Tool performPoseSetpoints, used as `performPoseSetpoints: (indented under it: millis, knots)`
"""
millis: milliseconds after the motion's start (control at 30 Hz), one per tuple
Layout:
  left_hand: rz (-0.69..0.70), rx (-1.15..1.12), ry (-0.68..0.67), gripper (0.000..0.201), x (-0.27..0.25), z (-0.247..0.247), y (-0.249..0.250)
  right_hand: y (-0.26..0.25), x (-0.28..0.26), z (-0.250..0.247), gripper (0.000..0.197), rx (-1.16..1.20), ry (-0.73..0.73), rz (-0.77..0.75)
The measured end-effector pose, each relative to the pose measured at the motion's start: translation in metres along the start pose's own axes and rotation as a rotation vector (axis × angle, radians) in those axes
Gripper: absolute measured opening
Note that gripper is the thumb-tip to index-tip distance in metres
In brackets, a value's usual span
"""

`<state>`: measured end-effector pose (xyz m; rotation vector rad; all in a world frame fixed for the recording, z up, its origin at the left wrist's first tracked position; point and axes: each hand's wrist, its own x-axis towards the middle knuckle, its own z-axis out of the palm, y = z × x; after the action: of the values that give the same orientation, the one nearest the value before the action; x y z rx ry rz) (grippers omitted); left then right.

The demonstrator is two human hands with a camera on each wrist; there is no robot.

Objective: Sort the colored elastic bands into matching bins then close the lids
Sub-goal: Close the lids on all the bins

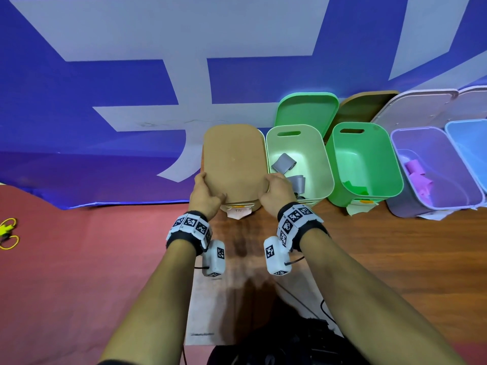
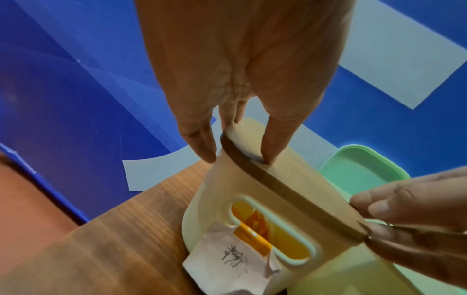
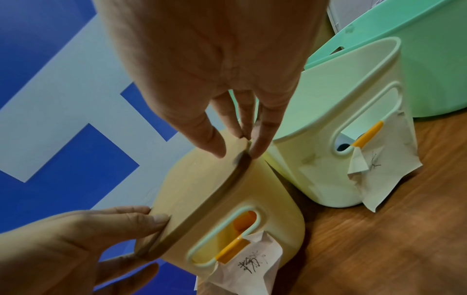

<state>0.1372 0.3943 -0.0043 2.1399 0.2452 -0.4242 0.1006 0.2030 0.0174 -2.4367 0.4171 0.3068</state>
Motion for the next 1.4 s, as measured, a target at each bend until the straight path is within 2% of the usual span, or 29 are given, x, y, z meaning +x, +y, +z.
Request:
performPoseSetpoints:
  millis: [333,500,633,800,933,1133,1267,1400]
  knots:
    - [0.017,0.001,-0.015,0.080,0.006,0.002,0.002,0.002,0.007,-0.003,0.036,0.027,0.023,0.016]
    - [0.001,-0.021,0.009,0.085,0.011,0.000,0.000,-0.004,0.009,-0.002,0.025,0.017,-0.004,0.019]
    - [0.017,-0.008,0.007,0.089,0.012,-0.002,0.000,-0.004,0.012,-0.002,0.037,0.066,-0.001,0.022]
    - [0.052,0.022,0.017,0.092,0.016,-0.005,0.005,-0.002,0.012,-0.003,0.037,0.139,0.060,-0.002]
    - [0.058,0.062,-0.008,0.093,0.020,-0.005,0.006,-0.001,0.016,-0.003,0.025,0.094,0.067,0.002]
    - [0.088,0.061,0.004,0.094,0.021,-0.005,0.002,-0.003,0.021,-0.003,0.030,-0.016,0.029,0.012]
    - [0.083,0.055,0.001,0.096,0.022,-0.005,-0.002,-0.005,0.023,-0.004,0.045,-0.005,0.003,0.020]
    - [0.054,0.053,-0.013,0.096,0.023,-0.006,-0.001,-0.004,0.024,-0.004,0.048,0.010,0.012,-0.002]
